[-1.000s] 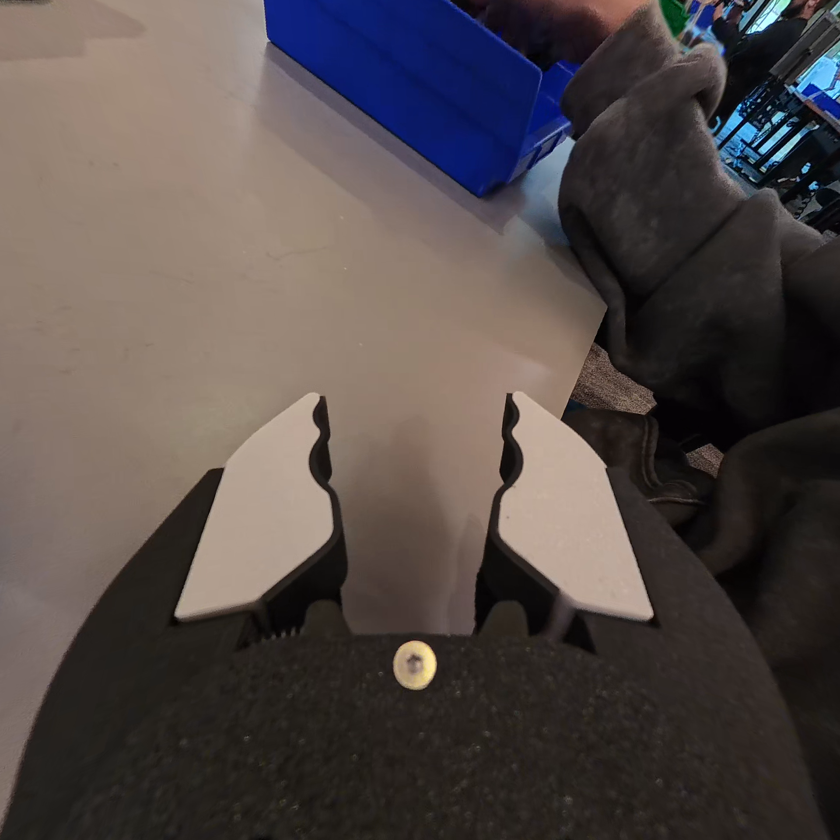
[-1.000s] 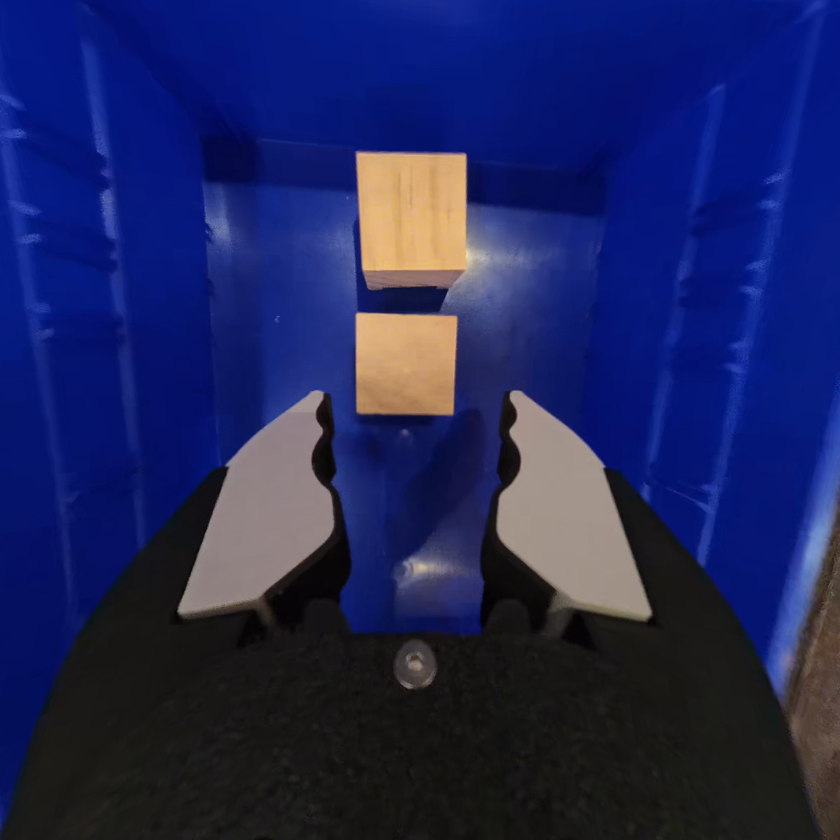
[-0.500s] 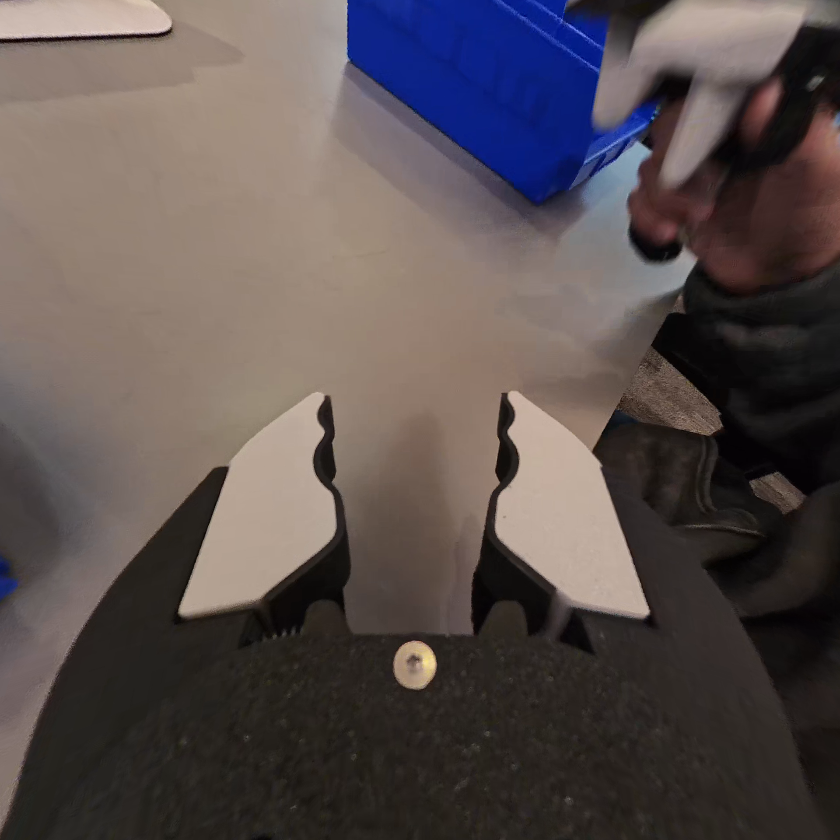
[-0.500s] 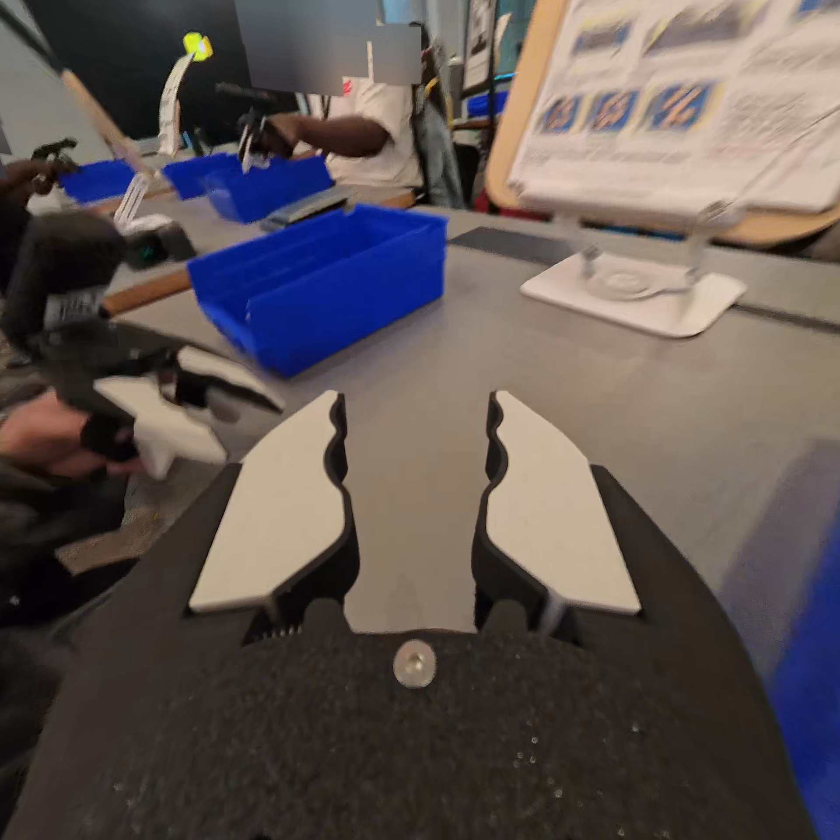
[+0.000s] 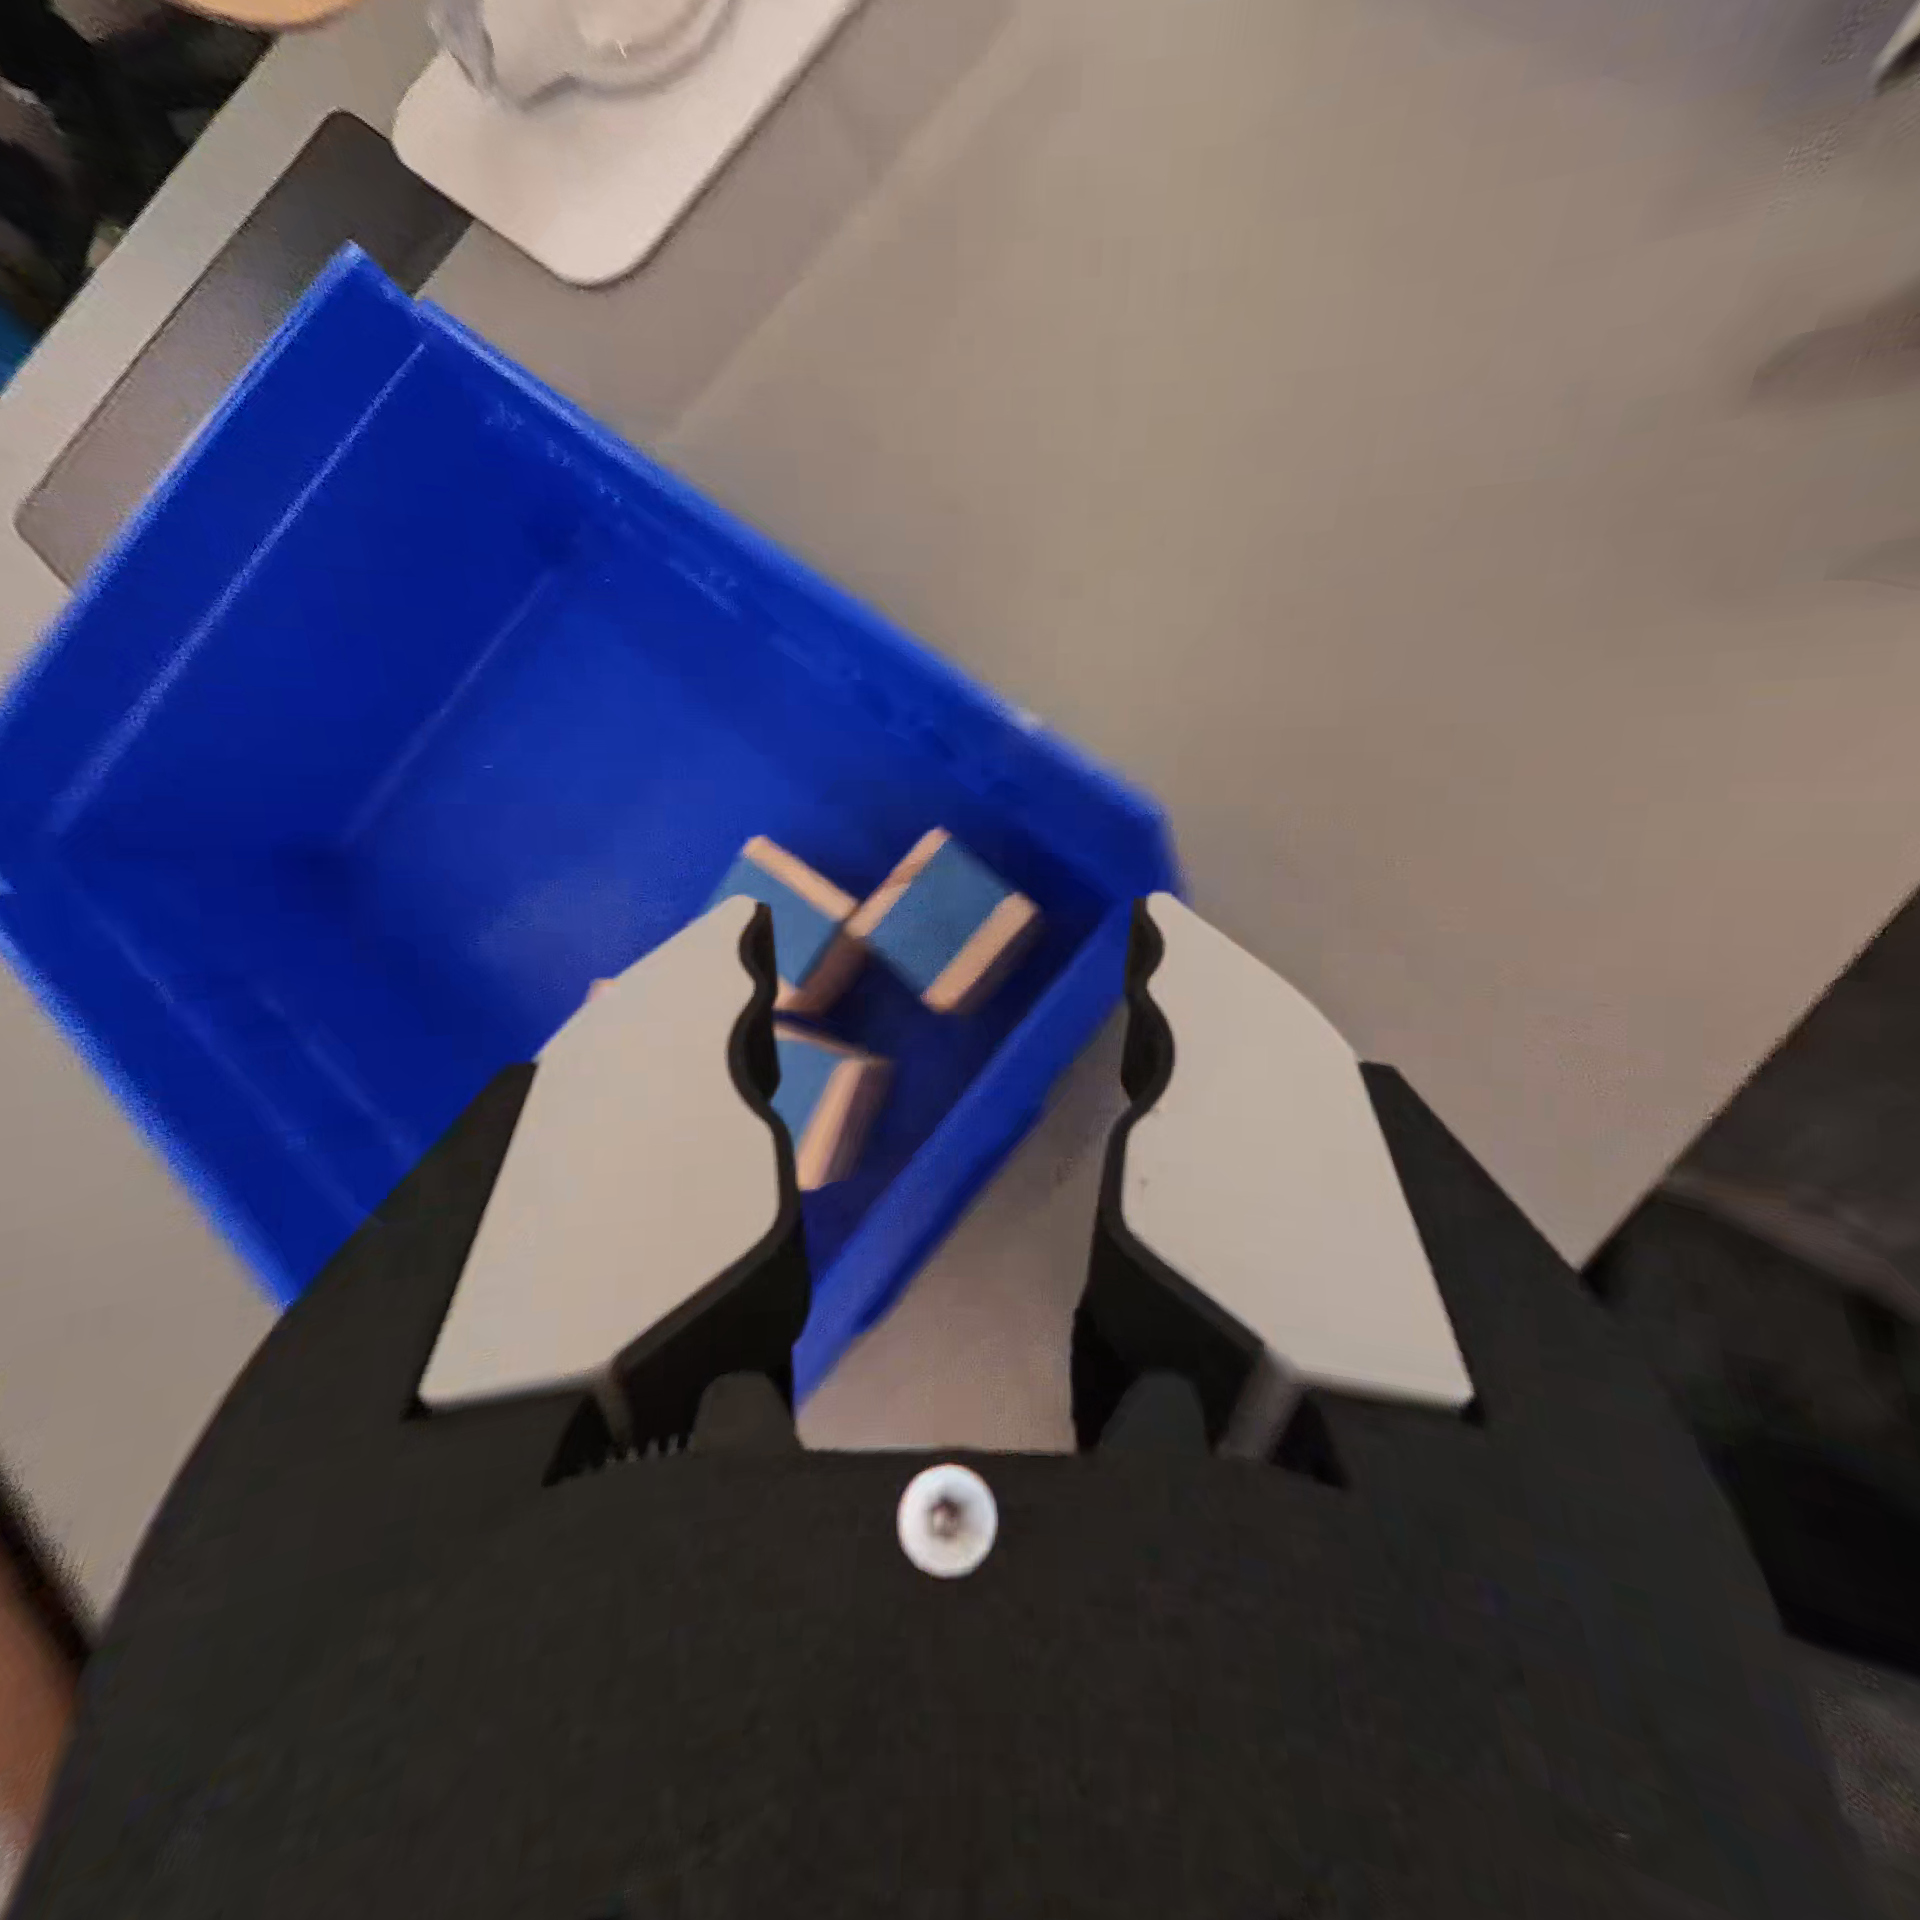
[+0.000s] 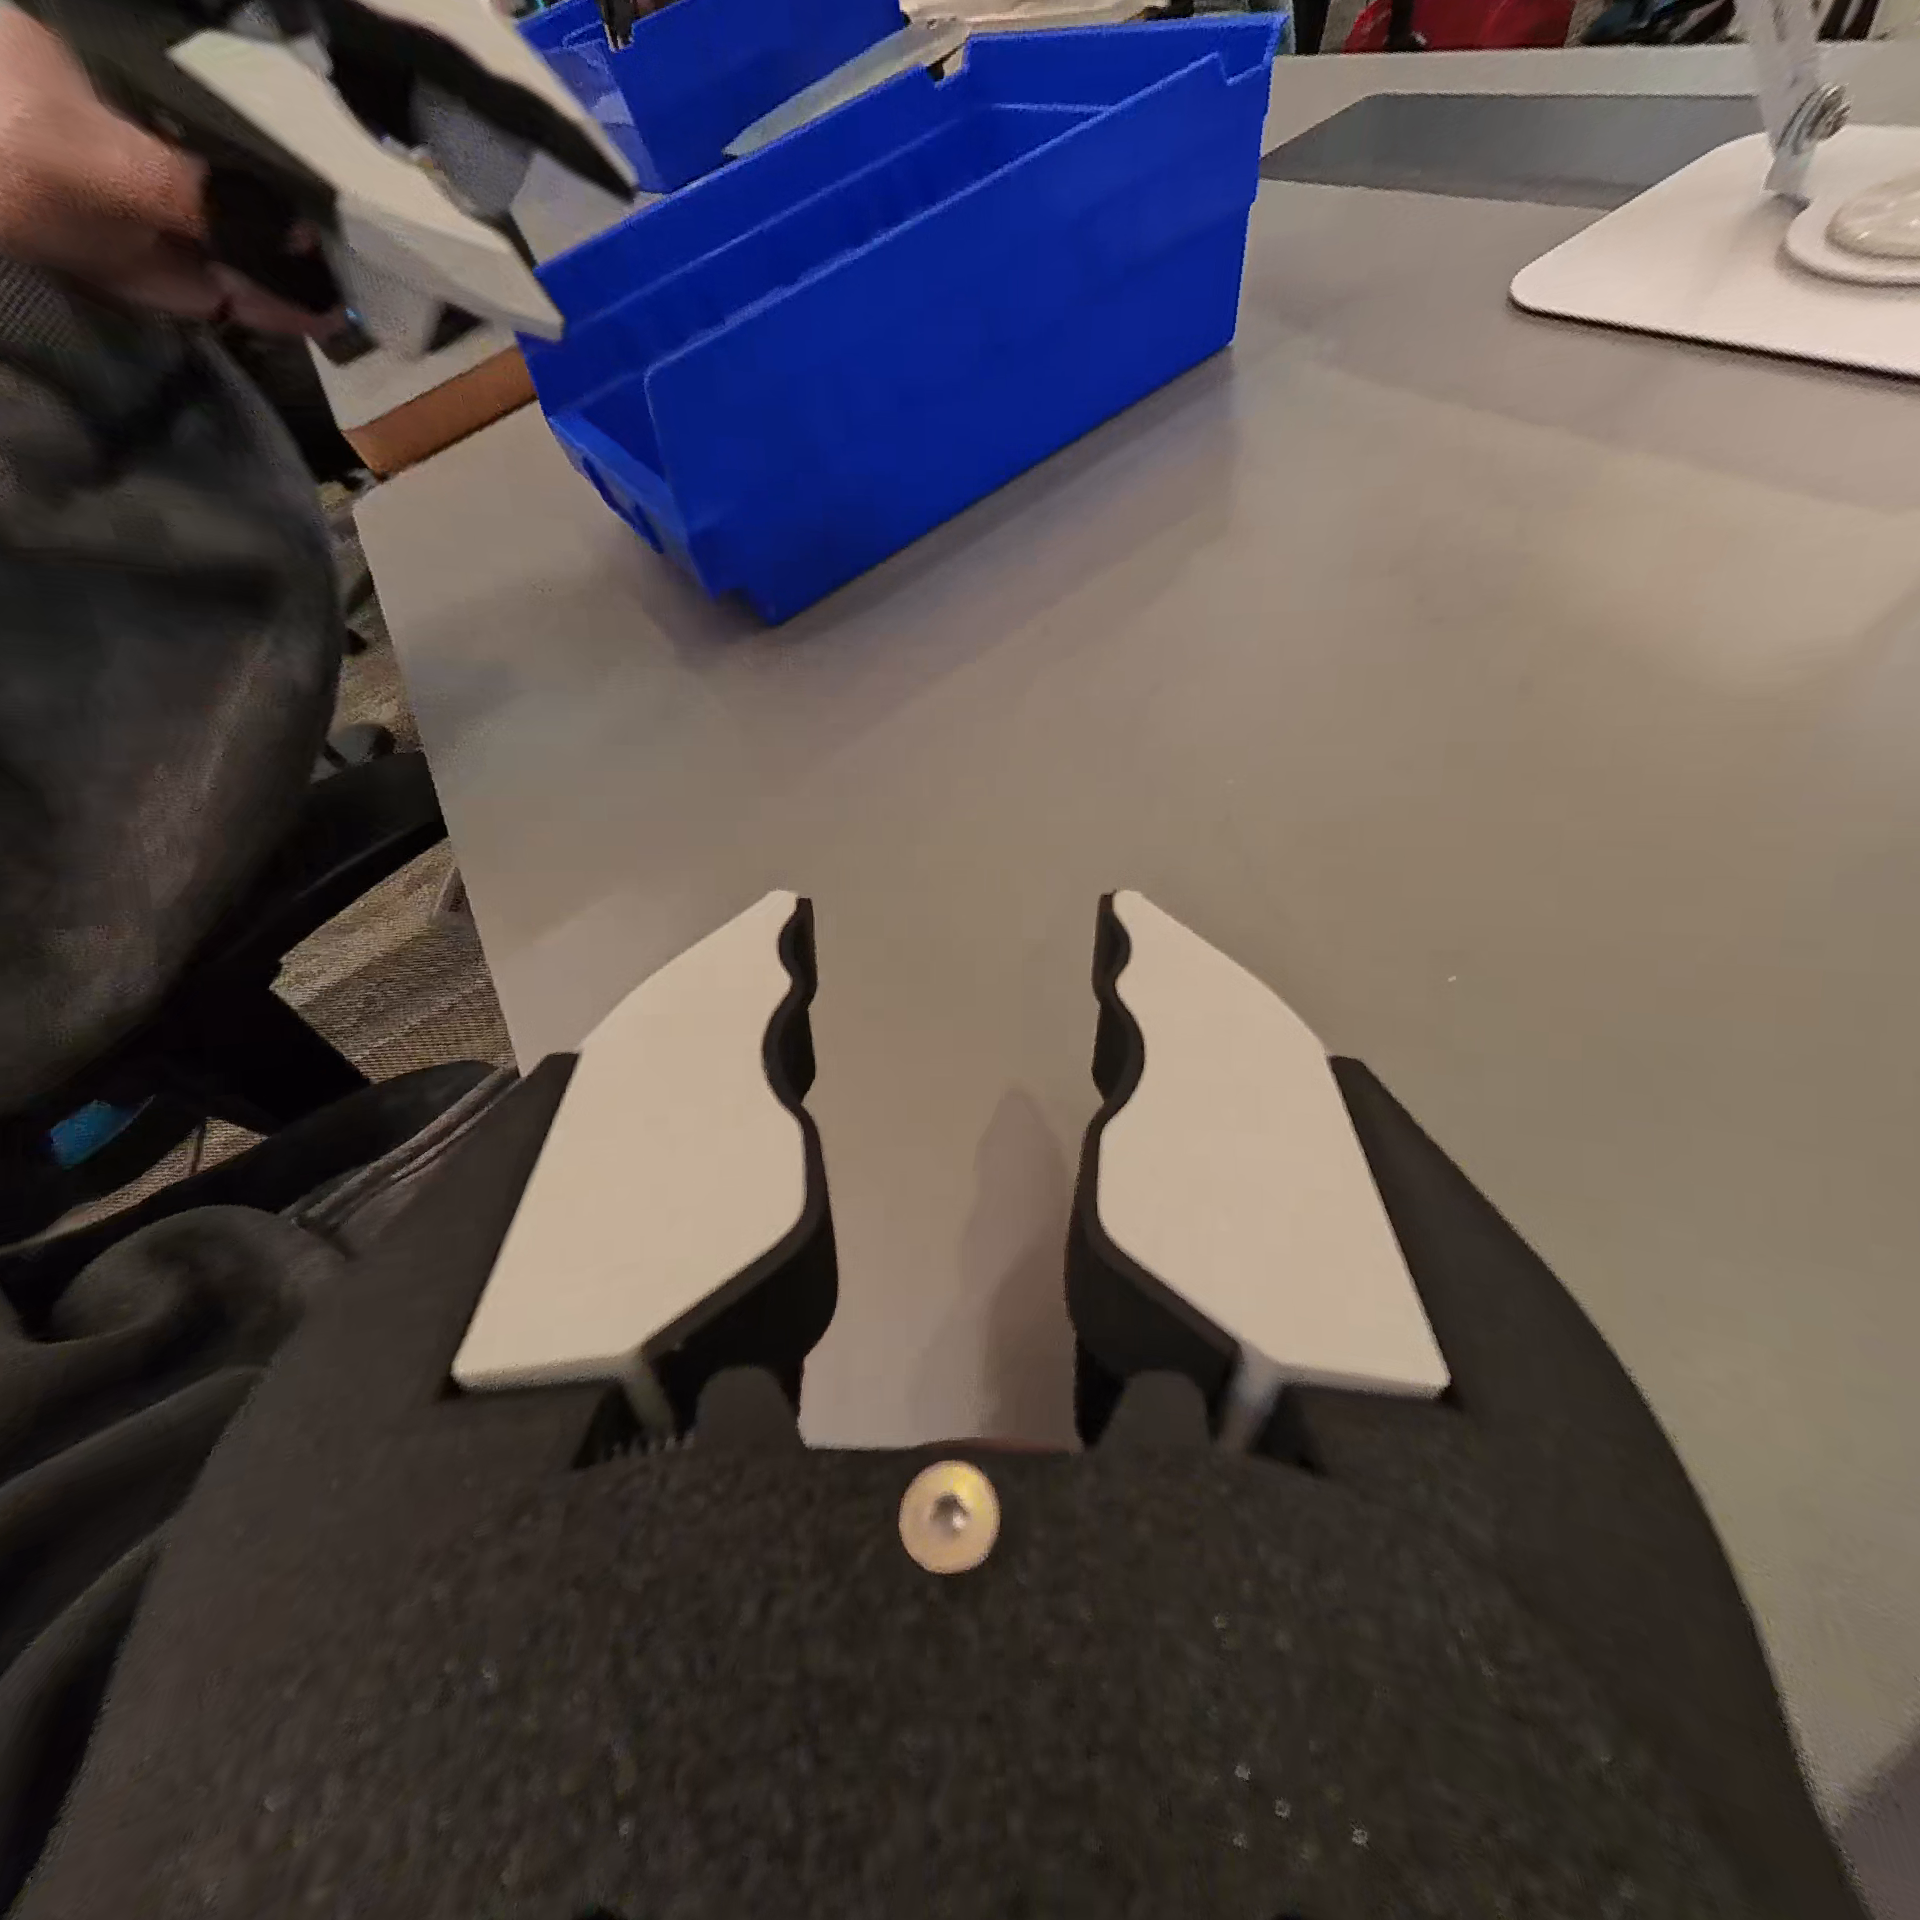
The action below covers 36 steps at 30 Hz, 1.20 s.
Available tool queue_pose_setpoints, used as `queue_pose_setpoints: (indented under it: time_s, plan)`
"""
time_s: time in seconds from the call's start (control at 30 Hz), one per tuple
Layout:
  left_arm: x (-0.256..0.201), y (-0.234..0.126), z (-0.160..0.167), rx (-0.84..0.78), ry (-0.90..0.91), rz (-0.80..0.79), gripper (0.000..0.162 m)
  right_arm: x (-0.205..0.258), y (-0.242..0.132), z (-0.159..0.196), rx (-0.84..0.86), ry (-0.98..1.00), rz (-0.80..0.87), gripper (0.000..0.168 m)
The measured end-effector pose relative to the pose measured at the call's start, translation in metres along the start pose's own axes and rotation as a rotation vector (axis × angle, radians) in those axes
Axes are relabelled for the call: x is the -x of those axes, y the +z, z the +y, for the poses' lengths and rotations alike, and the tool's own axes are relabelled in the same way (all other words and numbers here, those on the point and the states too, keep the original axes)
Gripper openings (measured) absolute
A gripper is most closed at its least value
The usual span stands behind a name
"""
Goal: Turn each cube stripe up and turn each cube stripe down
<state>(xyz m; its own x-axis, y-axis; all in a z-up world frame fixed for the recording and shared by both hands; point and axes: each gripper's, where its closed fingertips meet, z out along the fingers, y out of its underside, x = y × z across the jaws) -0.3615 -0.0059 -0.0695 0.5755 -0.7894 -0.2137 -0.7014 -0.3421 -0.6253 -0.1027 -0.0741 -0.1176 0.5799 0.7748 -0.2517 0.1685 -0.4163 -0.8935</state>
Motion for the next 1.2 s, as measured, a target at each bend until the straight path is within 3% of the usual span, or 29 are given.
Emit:
queue_pose_setpoints:
  time_s: [0.23,0.47,0.5,0.57,0.63,0.87,1.0,1.2]
  plan:
    - [0.053,0.051,0.049,0.377,0.367,0.152,0.067,-0.007,-0.001,0.004,0.012,0.010,0.016,0.050]
    - [0.060,0.086,0.062,0.472,0.443,0.251,0.071,-0.013,0.000,0.006,0.011,0.060,0.009,0.050]
    - [0.060,0.089,0.069,0.503,0.458,0.264,0.069,-0.014,0.000,0.006,0.010,0.069,0.005,0.050]
    - [0.059,0.092,0.079,0.545,0.485,0.292,0.045,-0.014,0.001,0.007,0.011,0.086,-0.006,0.050]
    - [0.059,0.089,0.078,0.549,0.486,0.301,0.045,-0.014,0.002,0.008,0.016,0.096,-0.014,0.049]
    - [0.078,0.046,0.050,0.373,0.346,0.171,0.045,-0.014,-0.002,0.005,0.009,0.100,-0.024,0.048]
    - [0.075,0.021,0.016,0.119,0.037,0.144,0.045,-0.014,-0.009,-0.005,-0.031,0.121,-0.041,0.048]
    - [0.020,0.017,-0.051,-0.266,-0.434,0.360,0.044,-0.019,-0.025,-0.029,-0.155,0.272,-0.132,0.049]
